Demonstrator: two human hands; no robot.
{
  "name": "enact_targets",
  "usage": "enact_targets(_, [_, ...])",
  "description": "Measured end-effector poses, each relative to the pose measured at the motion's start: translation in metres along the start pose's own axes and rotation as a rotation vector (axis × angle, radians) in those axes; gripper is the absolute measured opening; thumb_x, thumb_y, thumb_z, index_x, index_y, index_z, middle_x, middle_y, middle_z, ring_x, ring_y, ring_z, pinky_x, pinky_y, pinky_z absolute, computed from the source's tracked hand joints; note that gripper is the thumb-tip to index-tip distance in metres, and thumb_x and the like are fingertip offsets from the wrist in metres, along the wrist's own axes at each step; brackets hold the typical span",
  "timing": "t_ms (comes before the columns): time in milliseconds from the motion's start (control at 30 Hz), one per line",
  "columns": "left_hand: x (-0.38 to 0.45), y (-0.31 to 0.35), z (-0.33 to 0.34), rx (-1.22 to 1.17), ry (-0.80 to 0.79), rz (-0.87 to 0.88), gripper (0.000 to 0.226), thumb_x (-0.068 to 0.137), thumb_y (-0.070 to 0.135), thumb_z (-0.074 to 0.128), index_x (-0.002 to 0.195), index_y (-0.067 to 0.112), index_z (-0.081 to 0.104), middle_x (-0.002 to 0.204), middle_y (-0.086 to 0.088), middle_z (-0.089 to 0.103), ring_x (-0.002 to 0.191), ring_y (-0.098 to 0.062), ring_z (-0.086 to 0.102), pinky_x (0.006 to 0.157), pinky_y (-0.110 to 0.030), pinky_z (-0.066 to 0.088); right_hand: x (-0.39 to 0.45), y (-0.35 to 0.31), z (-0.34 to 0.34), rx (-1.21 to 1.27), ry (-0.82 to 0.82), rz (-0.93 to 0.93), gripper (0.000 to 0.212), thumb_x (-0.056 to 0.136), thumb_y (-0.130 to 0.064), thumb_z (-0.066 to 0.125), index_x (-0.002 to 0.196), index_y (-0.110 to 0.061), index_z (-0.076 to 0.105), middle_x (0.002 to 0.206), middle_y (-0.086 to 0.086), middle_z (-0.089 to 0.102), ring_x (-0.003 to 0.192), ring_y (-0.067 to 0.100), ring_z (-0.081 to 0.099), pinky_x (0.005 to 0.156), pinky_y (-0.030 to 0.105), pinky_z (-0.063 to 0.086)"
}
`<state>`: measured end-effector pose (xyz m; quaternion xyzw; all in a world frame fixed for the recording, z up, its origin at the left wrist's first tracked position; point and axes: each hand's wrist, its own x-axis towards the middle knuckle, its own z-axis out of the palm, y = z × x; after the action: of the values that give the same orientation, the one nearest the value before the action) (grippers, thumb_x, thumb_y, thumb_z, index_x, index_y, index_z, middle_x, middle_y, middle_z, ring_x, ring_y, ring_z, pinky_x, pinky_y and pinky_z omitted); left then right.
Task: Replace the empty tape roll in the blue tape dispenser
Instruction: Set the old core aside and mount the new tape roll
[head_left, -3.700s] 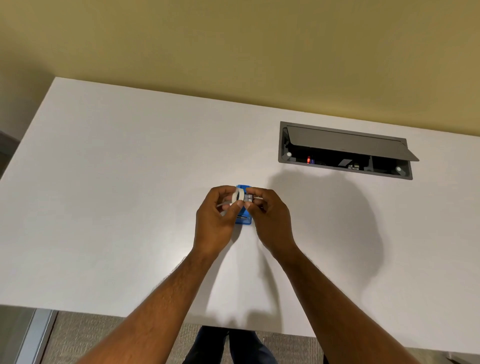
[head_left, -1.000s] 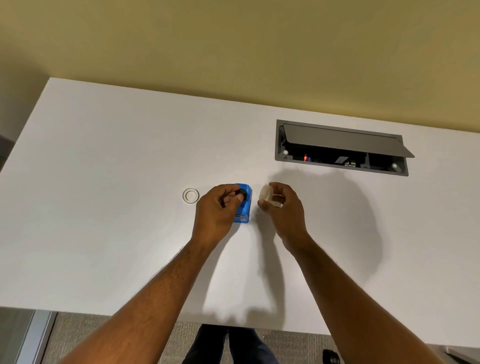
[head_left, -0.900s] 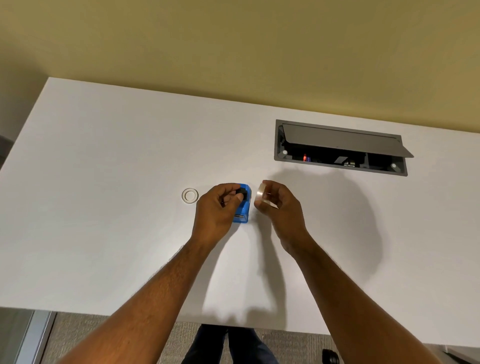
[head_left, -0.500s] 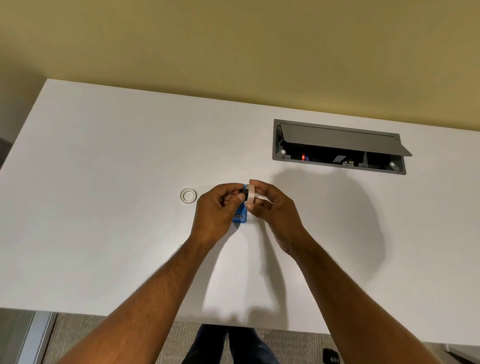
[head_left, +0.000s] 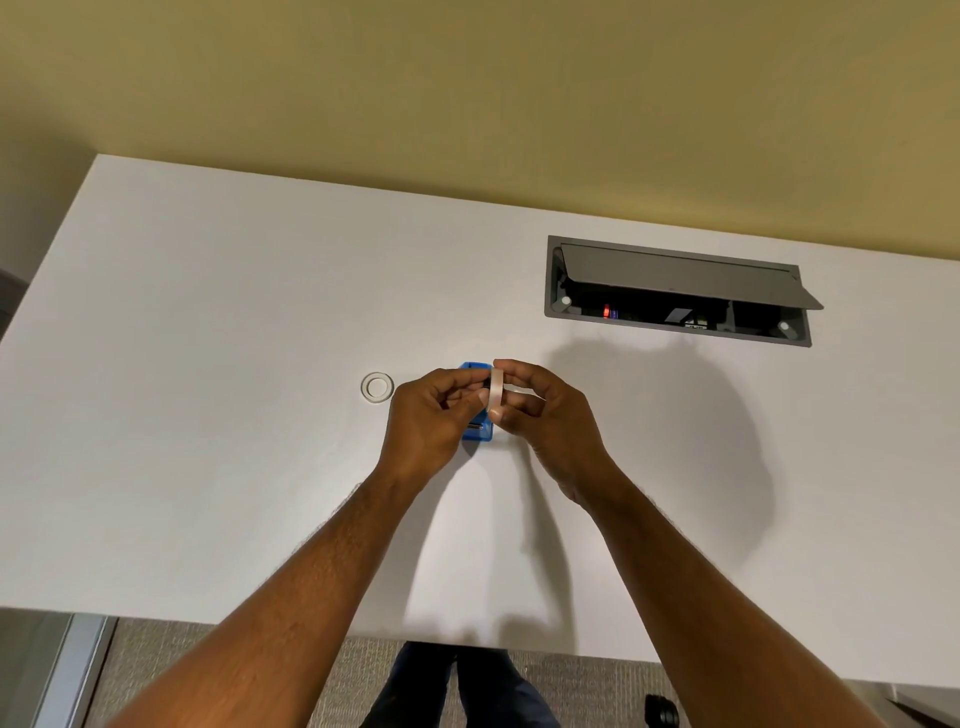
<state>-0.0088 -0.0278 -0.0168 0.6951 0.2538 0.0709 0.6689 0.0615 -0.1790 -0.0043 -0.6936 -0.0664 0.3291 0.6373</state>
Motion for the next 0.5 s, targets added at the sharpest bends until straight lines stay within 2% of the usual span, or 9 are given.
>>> enact_targets(167, [0.001,-0.004,-0.001,-0.006,-0.002,-0.010,0.024,0.088,0.004,0.076,0.111,0.012,0.079,0.102,-0.004,0.079,0.090,-0.008,0.076,0.078,-0.015,0.057,-0.001,-0.002,-0.001,-0.001,-0.002,-0.007,0.051,0.083,0.001,0.072,0.123,-0.031,0.067,0.110,-0.002,0.078,0.103,0.016,0.074,0.084,0.021,0.056])
enact_targets(333, [0.003,-0.009,-0.005,-0.009,-0.023,-0.026,0.023,0.088,0.005,0.077,0.109,0.012,0.080,0.097,-0.010,0.077,0.083,-0.006,0.074,0.073,-0.014,0.055,-0.002,-0.001,0.002,-0.016,0.003,-0.009,0.051,0.082,0.000,0.074,0.119,-0.033,0.068,0.106,-0.003,0.078,0.101,0.015,0.074,0.082,0.021,0.058])
enact_targets(500, [0.005,-0.012,-0.009,-0.029,-0.057,-0.045,0.020,0.088,0.006,0.077,0.106,0.012,0.081,0.088,0.000,0.077,0.079,-0.004,0.073,0.072,-0.012,0.053,-0.002,-0.001,0.000,-0.010,-0.009,0.001,0.049,0.081,0.001,0.075,0.121,-0.026,0.069,0.105,-0.001,0.079,0.100,0.016,0.075,0.082,0.023,0.059])
